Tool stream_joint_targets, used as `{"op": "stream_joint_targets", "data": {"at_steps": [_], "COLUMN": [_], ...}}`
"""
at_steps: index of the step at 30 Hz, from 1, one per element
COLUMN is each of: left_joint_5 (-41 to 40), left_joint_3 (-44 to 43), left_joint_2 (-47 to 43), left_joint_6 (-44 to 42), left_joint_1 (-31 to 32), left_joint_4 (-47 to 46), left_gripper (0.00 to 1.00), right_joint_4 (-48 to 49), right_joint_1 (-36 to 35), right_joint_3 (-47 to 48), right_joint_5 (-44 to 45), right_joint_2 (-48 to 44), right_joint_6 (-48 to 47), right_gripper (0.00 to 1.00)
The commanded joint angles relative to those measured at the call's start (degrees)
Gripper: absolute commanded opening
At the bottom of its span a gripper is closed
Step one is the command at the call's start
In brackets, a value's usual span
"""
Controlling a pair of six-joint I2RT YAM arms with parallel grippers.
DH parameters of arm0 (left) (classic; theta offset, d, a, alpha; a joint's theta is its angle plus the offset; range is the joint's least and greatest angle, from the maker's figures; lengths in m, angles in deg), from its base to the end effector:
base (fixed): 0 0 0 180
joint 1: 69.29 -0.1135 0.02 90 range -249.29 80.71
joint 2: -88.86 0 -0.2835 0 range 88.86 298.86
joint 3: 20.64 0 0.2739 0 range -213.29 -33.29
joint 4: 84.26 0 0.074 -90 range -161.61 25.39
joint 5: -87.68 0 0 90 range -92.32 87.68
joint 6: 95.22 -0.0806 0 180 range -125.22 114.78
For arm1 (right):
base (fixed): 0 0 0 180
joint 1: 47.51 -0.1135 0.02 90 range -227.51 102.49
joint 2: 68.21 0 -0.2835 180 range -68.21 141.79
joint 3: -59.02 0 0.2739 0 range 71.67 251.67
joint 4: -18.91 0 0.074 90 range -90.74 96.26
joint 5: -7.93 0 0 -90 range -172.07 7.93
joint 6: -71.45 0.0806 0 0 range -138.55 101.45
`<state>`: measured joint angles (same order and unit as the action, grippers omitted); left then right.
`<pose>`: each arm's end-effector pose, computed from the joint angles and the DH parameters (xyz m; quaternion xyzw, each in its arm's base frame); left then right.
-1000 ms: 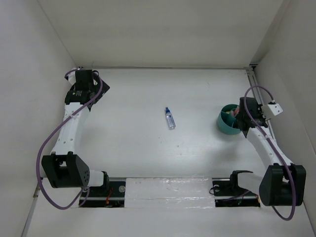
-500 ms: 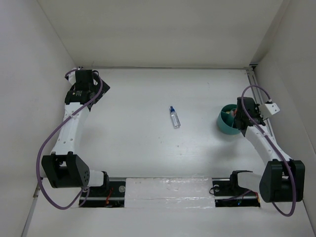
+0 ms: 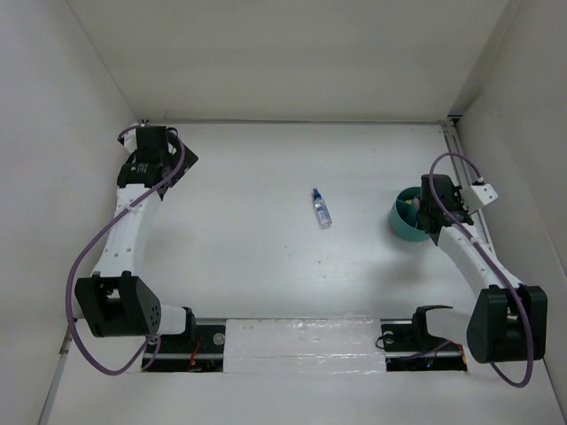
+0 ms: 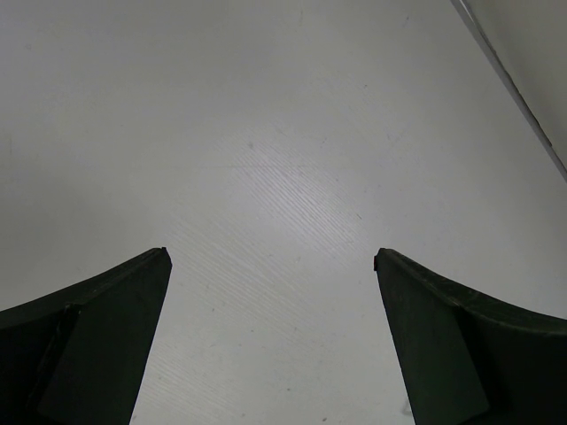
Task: Sort the stationery into containers
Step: Place the pen in the storage box, then pick up the stationery from the center of the board.
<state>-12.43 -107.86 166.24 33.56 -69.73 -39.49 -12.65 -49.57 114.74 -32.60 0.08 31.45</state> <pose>0.3535 0.0169 0.3492 -0.3348 0.8184 -0.0774 0.4606 0.2752 -0.0514 0.2293 0.4888 0.6981 -0.1909 0.4871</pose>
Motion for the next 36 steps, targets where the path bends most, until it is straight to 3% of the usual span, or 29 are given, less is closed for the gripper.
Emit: {"op": "stream_joint_targets", "data": {"at_steps": [1,8,14,20,24,30,33,34,36], "left_joint_5": [0.2,0.2,0.2,0.2,0.2,0.8,0.8,1.3,1.3], "left_joint_3": [0.3,0.3,0.3,0.3,0.3,0.3,0.3,0.3,0.3], "left_joint_2": [-1.1,-1.1,-1.1,-1.1,-1.1,-1.1,-1.1,-1.1,-1.1], "left_joint_6": [-0.7,-0.7,-0.7,-0.7,-1.3,-1.3,-1.3,-1.3,-1.3], "left_joint_1": [-0.1,-0.1,-0.1,-0.1,-0.1,-0.1,-0.1,-0.1,-0.1], "left_joint_4": [-1.4,-1.4,-1.4,-1.4,-1.4,-1.4,-1.9,-1.9,-1.9], "left_gripper": [1.00,1.00,1.00,1.00,1.00,1.00,1.00,1.00,1.00], "right_joint_4": [0.9,-1.5,-2.0,-2.0,-3.4,-3.4,1.6,7.0,11.1], "right_joint_1": [-1.0,-1.0,-1.0,-2.2,-5.3,-15.9,-21.3,-22.1,-22.6], "right_joint_3": [0.2,1.5,1.5,1.0,2.0,4.7,5.9,6.4,9.2], "right_joint_5": [1.8,1.8,1.8,1.8,2.8,5.9,2.0,-0.4,-13.7], "right_joint_2": [-0.5,0.5,0.0,-1.7,-4.8,-12.6,-13.9,-13.9,-12.0], "right_joint_6": [1.1,1.1,2.1,2.1,2.1,1.1,-5.1,-12.1,-19.8], "right_gripper": [0.24,0.33,0.55,0.64,0.67,0.70,0.72,0.74,0.78]}}
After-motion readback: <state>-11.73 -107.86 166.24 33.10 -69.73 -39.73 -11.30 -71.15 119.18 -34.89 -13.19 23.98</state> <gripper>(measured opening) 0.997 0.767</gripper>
